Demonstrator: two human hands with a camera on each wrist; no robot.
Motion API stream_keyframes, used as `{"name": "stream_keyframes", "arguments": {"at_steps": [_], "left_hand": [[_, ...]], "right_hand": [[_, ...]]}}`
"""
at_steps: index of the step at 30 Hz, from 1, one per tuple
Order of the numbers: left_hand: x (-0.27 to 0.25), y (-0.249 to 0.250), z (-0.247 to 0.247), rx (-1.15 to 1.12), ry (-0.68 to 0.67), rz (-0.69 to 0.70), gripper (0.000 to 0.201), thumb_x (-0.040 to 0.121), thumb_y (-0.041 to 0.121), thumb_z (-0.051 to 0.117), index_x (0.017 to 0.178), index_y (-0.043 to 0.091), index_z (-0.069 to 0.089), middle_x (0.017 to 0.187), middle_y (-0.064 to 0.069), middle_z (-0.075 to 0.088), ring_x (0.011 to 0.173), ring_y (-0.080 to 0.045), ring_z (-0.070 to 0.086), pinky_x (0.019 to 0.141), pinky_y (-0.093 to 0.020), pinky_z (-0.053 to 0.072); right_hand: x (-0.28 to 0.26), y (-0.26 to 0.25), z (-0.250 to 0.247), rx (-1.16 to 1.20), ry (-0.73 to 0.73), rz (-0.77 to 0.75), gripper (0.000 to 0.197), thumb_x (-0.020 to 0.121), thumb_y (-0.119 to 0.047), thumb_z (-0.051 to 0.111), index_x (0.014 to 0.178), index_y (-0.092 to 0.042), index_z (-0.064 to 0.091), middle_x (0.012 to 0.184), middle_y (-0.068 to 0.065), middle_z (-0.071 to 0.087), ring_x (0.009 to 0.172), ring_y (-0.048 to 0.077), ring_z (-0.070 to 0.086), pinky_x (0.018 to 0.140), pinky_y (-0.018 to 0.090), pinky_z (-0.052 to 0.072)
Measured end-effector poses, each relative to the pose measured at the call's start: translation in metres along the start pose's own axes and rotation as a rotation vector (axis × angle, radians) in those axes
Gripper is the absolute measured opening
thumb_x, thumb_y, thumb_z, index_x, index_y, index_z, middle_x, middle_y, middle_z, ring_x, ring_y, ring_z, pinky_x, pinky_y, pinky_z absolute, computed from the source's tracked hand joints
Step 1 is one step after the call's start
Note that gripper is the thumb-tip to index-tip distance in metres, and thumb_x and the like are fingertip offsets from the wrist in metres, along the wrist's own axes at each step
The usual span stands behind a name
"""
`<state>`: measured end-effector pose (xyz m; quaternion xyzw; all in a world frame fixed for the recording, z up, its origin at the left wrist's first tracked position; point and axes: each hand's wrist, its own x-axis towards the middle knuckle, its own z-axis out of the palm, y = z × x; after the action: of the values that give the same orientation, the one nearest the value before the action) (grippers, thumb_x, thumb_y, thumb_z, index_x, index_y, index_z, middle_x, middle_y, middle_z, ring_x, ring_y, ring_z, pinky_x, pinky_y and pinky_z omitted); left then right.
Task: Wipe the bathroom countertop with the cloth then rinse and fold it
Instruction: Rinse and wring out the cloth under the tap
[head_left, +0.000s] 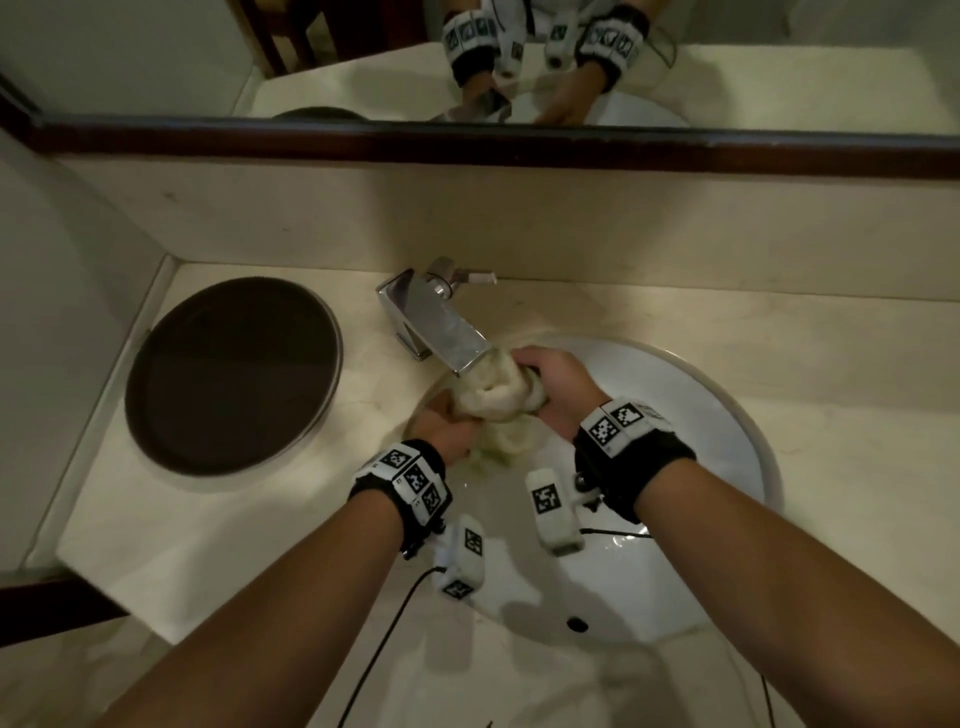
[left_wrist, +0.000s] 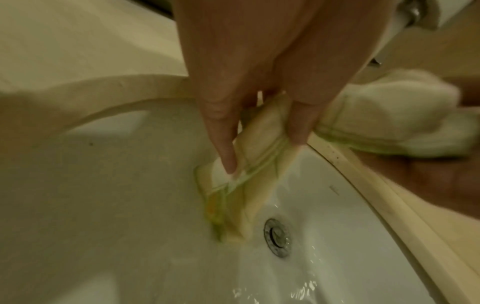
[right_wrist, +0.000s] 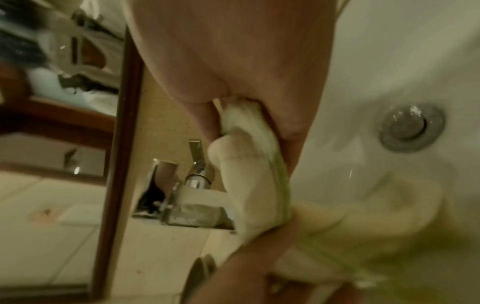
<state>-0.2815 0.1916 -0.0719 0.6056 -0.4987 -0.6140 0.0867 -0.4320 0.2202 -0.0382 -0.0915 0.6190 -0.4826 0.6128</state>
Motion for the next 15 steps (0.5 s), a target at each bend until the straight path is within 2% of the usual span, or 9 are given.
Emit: {"name": "stream_keyframes", "arguments": {"at_steps": [2, 3, 5, 6, 8, 10, 11, 13, 15], "left_hand": [[0.003, -0.001, 0.002, 0.018, 0.070, 0.064, 0.047, 0.072, 0.017, 0.072, 0.112, 0.037, 0.059, 0.108, 0.003, 0.070, 0.096, -0.022, 0.068, 0.085, -0.044, 0.057], [-0.002, 0.004, 0.002, 0.048, 0.096, 0.093, 0.044, 0.077, 0.014, 0.069, 0.114, 0.035, 0.058, 0.107, 0.003, 0.069, 0.093, -0.019, 0.067, 0.085, -0.038, 0.057], [-0.003, 0.008, 0.003, 0.131, 0.123, 0.123, 0.040, 0.081, 0.013, 0.064, 0.114, 0.033, 0.056, 0.092, 0.011, 0.066, 0.078, -0.009, 0.062, 0.073, -0.022, 0.053], [-0.006, 0.013, 0.004, 0.164, 0.129, 0.118, 0.039, 0.079, 0.014, 0.063, 0.110, 0.035, 0.055, 0.083, 0.014, 0.062, 0.071, -0.005, 0.059, 0.067, -0.020, 0.051], [-0.010, 0.019, 0.007, 0.242, 0.130, 0.122, 0.035, 0.069, 0.024, 0.061, 0.100, 0.037, 0.053, 0.078, 0.015, 0.060, 0.071, -0.011, 0.061, 0.069, -0.027, 0.055], [-0.013, 0.025, 0.011, 0.333, 0.131, 0.162, 0.036, 0.063, 0.027, 0.060, 0.099, 0.032, 0.057, 0.083, 0.010, 0.063, 0.077, -0.018, 0.063, 0.074, -0.033, 0.056], [-0.014, 0.027, 0.014, 0.354, 0.132, 0.206, 0.036, 0.067, 0.022, 0.062, 0.103, 0.026, 0.061, 0.087, 0.008, 0.064, 0.080, -0.018, 0.062, 0.074, -0.030, 0.053], [-0.014, 0.026, 0.017, 0.314, 0.124, 0.267, 0.036, 0.076, 0.009, 0.063, 0.112, 0.014, 0.064, 0.090, 0.002, 0.062, 0.083, -0.018, 0.061, 0.066, -0.021, 0.046], [-0.017, 0.019, 0.015, 0.227, 0.132, 0.275, 0.041, 0.077, 0.006, 0.067, 0.117, 0.010, 0.061, 0.090, 0.002, 0.063, 0.084, -0.017, 0.063, 0.058, -0.012, 0.042]], "right_hand": [[0.002, 0.002, -0.013, -0.330, 0.103, -0.032, 0.014, 0.093, -0.010, 0.053, 0.088, -0.003, 0.064, 0.084, 0.014, 0.063, 0.072, 0.026, 0.060, 0.058, 0.026, 0.051], [0.003, 0.005, -0.020, -0.475, 0.155, -0.029, 0.013, 0.092, -0.010, 0.052, 0.098, -0.005, 0.063, 0.088, 0.012, 0.060, 0.071, 0.024, 0.057, 0.058, 0.026, 0.048], [-0.002, 0.010, -0.028, -0.723, 0.239, -0.072, 0.035, 0.092, -0.014, 0.050, 0.126, -0.014, 0.054, 0.106, 0.006, 0.059, 0.089, 0.023, 0.058, 0.073, 0.025, 0.043], [-0.007, 0.010, -0.027, -0.800, 0.248, -0.121, 0.043, 0.093, -0.018, 0.050, 0.136, -0.018, 0.048, 0.117, 0.005, 0.058, 0.103, 0.023, 0.057, 0.082, 0.024, 0.040], [-0.010, 0.012, -0.014, -0.732, 0.176, -0.194, 0.049, 0.095, -0.030, 0.051, 0.143, -0.023, 0.043, 0.135, 0.007, 0.053, 0.122, 0.024, 0.051, 0.098, 0.029, 0.038], [-0.009, 0.016, 0.005, -0.599, 0.042, -0.159, 0.054, 0.090, -0.042, 0.054, 0.140, -0.023, 0.046, 0.134, 0.007, 0.053, 0.121, 0.024, 0.053, 0.100, 0.036, 0.040], [-0.007, 0.019, 0.014, -0.523, -0.002, -0.137, 0.049, 0.088, -0.043, 0.055, 0.130, -0.019, 0.052, 0.124, 0.007, 0.058, 0.110, 0.023, 0.058, 0.091, 0.036, 0.045], [0.000, 0.024, 0.024, -0.449, 0.066, -0.144, 0.032, 0.089, -0.039, 0.054, 0.105, -0.012, 0.061, 0.102, 0.006, 0.065, 0.089, 0.022, 0.063, 0.076, 0.037, 0.050], [0.006, 0.029, 0.024, -0.436, 0.159, -0.127, 0.029, 0.089, -0.037, 0.055, 0.100, -0.012, 0.063, 0.095, 0.006, 0.068, 0.087, 0.024, 0.065, 0.079, 0.040, 0.054]]}}
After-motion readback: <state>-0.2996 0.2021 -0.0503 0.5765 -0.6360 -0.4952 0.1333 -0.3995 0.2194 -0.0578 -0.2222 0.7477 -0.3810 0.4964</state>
